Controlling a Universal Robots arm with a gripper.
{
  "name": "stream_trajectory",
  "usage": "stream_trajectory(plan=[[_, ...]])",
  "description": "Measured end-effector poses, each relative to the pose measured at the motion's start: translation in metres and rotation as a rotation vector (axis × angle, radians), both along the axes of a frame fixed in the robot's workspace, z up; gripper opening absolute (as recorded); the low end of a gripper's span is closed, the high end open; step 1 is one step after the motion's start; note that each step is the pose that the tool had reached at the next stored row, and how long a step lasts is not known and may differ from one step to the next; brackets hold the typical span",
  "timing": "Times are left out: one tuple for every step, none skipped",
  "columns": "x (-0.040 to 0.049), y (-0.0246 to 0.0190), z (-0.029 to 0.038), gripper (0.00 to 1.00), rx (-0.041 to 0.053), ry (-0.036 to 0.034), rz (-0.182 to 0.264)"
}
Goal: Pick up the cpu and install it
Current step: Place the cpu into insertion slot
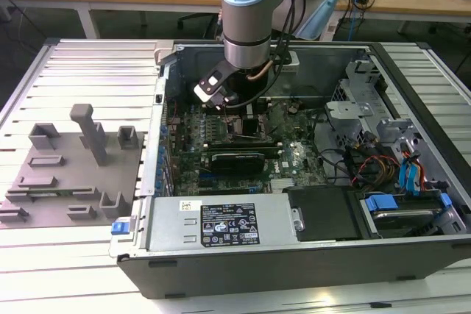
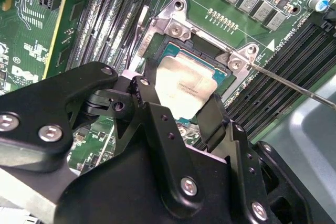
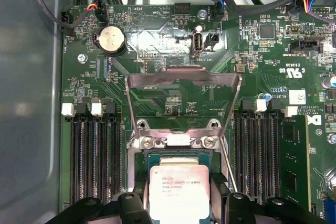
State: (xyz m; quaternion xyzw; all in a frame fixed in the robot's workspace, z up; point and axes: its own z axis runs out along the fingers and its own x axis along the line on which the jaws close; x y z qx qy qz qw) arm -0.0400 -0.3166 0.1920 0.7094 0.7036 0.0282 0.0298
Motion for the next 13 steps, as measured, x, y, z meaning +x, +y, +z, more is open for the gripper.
stream_trajectory(plan=[[-0.0001,-0.0002,-0.0003,0.55,-0.0003,0.0002,0.000],[-0.0001,-0.0002,-0.0003,0.55,-0.0006,0.0004,0.000],[-0.0001,-0.0002,-0.0003,0.55,-0.0007,0.0005,0.000],[0.0004,0.0000,-0.0005,0.55,-0.0005,0.0007,0.000],[0.0005,0.0000,-0.0005,0.55,-0.0005,0.0004,0.000],[0.0006,0.0000,-0.0005,0.55,-0.0005,0.0004,0.000],[0.0007,0.0000,-0.0005,0.55,-0.0005,0.0004,0.000],[0.0007,0.0000,-0.0005,0.55,-0.0005,0.0004,0.000],[0.0007,0.0000,-0.0005,0.55,-0.0005,0.0003,0.000],[0.0007,0.0000,-0.0005,0.55,-0.0006,0.0004,0.000],[0.0007,0.0000,-0.0005,0.55,-0.0006,0.0004,0.000],[0.0007,0.0000,-0.0005,0.55,-0.0006,0.0004,0.000],[0.0009,0.0001,-0.0007,0.55,-0.0006,0.0001,0.000]])
